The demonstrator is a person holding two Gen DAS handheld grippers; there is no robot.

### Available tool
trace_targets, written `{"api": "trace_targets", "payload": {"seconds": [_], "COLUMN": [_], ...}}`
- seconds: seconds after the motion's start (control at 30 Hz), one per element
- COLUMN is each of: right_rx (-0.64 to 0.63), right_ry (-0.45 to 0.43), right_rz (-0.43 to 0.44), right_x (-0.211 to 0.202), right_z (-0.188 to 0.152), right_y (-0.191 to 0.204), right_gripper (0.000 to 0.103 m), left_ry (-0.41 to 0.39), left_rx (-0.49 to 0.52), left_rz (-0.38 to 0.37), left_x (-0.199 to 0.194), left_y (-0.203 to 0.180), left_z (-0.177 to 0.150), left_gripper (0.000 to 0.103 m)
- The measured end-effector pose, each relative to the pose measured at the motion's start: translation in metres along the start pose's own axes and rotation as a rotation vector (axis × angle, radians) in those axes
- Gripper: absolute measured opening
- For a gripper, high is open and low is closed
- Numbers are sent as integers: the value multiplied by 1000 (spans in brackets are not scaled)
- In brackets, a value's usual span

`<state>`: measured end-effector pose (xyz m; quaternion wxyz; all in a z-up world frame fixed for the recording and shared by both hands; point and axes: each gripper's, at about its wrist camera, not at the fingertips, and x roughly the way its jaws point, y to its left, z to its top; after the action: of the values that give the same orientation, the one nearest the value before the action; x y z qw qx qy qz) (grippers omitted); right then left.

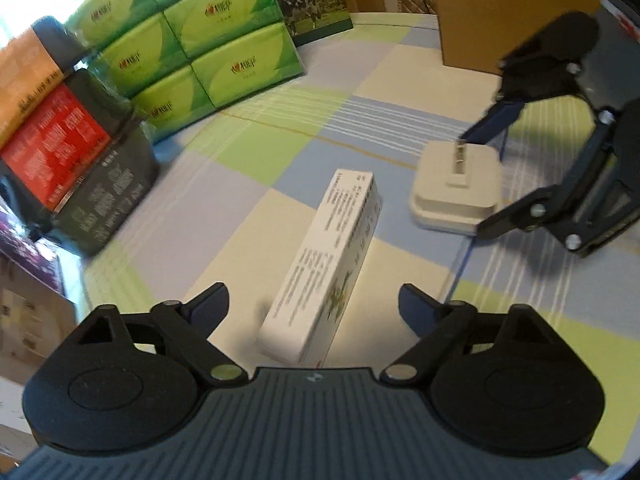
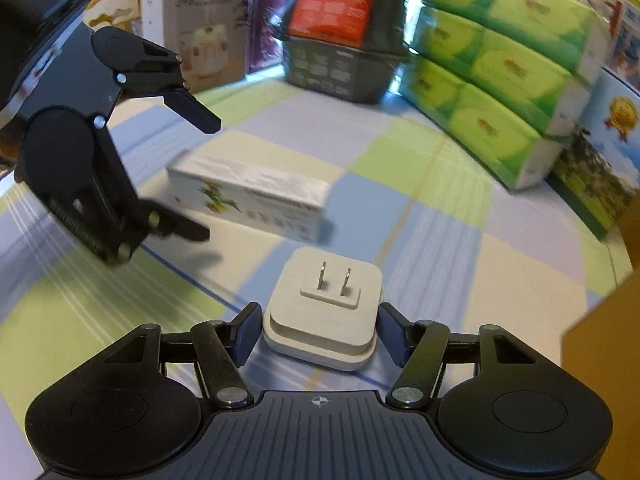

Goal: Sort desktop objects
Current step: 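Grasp the long white box with the left tool while the right tool grasps the white plug adapter, then lift the held white box and plug adapter off the table with both tools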

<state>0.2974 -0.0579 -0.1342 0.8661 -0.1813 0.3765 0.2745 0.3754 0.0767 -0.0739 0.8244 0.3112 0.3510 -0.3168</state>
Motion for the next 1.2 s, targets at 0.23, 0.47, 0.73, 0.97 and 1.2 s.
{"api": "trace_targets", "payload": {"seconds": [0.23,0.47,0.73,0.97,1.2], "right_rx": [54,106,160,203,215], "right_ry": [5,25,35,15,-20], "right_rz": [-1,12,16,-1,5], "right_x": [-14,-33,-72,-90,-85], "right_z": [-15,-34,-68,-89,-82], "right_y": [-8,3,22,25,29], "right_gripper": [60,60,60,62,68], "left_ry": [45,97,144,106,56], "left_rx": [-97,-368,-517,-702,-728], "left_rz": [-40,-13,74,106,111], "left_x": [9,-10,-54,-85,-85], "left_y": [-6,-31,-113,-163,-158], "left_z": [13,12,-4,-37,-39], "left_gripper": [43,21,21,22,22]}}
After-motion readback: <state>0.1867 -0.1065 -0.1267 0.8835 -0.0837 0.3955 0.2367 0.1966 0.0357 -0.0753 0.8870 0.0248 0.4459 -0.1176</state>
